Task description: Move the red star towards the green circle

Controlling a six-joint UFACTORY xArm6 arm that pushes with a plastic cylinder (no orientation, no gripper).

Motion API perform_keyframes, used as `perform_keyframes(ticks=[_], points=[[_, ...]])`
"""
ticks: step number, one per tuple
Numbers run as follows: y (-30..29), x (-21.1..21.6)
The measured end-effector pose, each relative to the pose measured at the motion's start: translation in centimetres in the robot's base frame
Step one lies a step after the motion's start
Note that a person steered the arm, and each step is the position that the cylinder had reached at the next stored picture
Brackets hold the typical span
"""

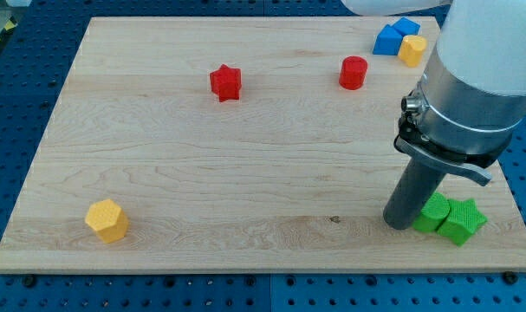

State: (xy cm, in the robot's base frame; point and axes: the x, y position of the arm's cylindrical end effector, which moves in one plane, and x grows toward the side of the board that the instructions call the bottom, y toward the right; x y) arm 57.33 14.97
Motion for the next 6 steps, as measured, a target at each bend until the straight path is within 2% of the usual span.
perform_keyframes(ticks=[1,2,4,5,6], points=[[-2.6,-1.3],[-8.3,-4.9],[-22.7,-14.6],[-27.7,-19.2],[-25.4,-21.3]])
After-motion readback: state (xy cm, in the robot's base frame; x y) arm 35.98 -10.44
